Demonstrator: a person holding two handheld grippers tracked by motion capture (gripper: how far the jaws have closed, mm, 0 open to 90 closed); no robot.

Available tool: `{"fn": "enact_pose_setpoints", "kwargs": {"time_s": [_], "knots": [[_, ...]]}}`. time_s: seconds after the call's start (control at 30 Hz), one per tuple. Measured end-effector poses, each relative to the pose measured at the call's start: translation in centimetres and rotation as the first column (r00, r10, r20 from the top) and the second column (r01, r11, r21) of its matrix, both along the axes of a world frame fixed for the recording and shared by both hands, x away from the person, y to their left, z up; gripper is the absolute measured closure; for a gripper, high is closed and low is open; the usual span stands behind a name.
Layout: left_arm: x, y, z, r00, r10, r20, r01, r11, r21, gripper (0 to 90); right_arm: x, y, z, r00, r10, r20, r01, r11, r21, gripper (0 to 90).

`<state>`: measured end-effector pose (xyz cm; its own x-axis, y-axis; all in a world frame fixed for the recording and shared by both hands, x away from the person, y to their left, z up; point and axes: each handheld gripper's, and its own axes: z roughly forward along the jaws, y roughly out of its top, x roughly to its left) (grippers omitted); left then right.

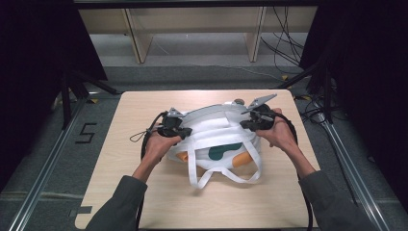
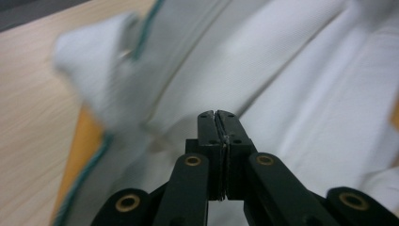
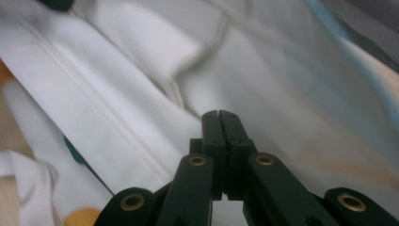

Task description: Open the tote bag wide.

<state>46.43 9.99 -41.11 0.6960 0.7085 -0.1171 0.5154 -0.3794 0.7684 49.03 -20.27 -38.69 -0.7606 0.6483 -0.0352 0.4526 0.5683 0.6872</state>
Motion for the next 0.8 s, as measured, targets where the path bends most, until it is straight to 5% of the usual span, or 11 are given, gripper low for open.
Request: {"fn": "enact_pose_setpoints", "kwargs": {"time_s": [0.1,0.2,0.3,0.37,0.4,0.53,0.67,0.77,0.8], "knots": [[0.2,-2.1,0.6,0.9979,-0.064,0.007,0.064,0.9977,0.020,87.5,0.8,1.5,0.5,0.9996,0.027,0.011,-0.027,1.000,-0.005,90.0],[1.4,-3.8,-0.1,0.9979,-0.060,-0.022,0.061,0.9974,0.038,87.8,1.6,2.7,-1.4,0.9985,0.006,-0.055,-0.010,0.997,-0.076,90.0],[2.5,-4.9,-0.9,0.9963,-0.058,-0.063,0.058,0.9983,-0.005,88.5,1.4,2.5,-2.2,0.9966,0.038,-0.072,-0.044,0.996,-0.083,90.0],[3.3,-5.3,-1.2,0.9956,-0.053,-0.077,0.053,0.9986,-0.002,89.1,0.6,1.9,-2.0,0.9921,0.029,-0.122,-0.037,0.997,-0.070,90.0],[3.7,-5.5,-1.2,0.9959,-0.042,-0.080,0.042,0.9991,0.000,89.1,0.3,1.6,-2.1,0.9924,0.064,-0.105,-0.070,0.996,-0.059,90.0],[5.5,-5.8,-1.6,0.9941,-0.004,-0.108,0.009,0.9988,0.049,89.2,-1.6,1.2,-2.5,0.9765,0.144,-0.161,-0.157,0.984,-0.078,90.0],[7.5,-4.9,-2.6,0.9829,0.133,-0.127,-0.133,0.9911,0.008,89.5,-4.1,1.8,-4.6,0.9479,0.213,-0.237,-0.254,0.954,-0.157,90.0],[6.9,-4.9,-2.1,0.9892,0.111,-0.096,-0.108,0.9934,0.039,89.3,-4.8,1.8,-4.9,0.9396,0.232,-0.251,-0.277,0.948,-0.159,90.0],[6.3,-4.9,-1.8,0.9924,0.105,-0.065,-0.101,0.9931,0.059,89.3,-4.8,1.7,-4.5,0.9429,0.216,-0.254,-0.259,0.954,-0.152,90.0]]}}
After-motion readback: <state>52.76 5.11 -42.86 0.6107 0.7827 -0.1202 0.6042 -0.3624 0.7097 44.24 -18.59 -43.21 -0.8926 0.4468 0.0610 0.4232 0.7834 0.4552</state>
